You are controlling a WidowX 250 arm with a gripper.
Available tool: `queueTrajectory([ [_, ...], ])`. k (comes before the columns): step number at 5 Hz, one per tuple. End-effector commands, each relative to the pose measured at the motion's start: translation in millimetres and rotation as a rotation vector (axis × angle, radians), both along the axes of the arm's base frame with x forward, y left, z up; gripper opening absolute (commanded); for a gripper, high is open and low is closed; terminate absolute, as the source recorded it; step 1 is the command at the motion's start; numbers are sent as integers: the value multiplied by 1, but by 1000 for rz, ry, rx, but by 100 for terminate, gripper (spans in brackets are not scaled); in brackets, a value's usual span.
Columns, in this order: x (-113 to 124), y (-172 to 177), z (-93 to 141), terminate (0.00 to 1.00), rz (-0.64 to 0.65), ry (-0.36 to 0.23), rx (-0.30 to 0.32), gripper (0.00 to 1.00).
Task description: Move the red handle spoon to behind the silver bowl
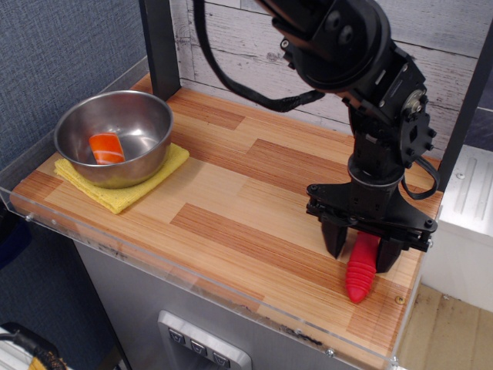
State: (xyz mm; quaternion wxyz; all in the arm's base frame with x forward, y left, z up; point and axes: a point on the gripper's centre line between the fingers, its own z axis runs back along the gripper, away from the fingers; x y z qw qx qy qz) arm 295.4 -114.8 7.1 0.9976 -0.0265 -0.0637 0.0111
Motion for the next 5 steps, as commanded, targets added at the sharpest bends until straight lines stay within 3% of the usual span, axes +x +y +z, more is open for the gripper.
queueTrajectory([
  [1, -6, 0, 7, 0, 7, -29, 0, 0],
  [2, -4, 1, 13, 0, 10, -44, -7, 0],
  [5, 27, 31, 89, 0, 273, -156, -18, 0],
])
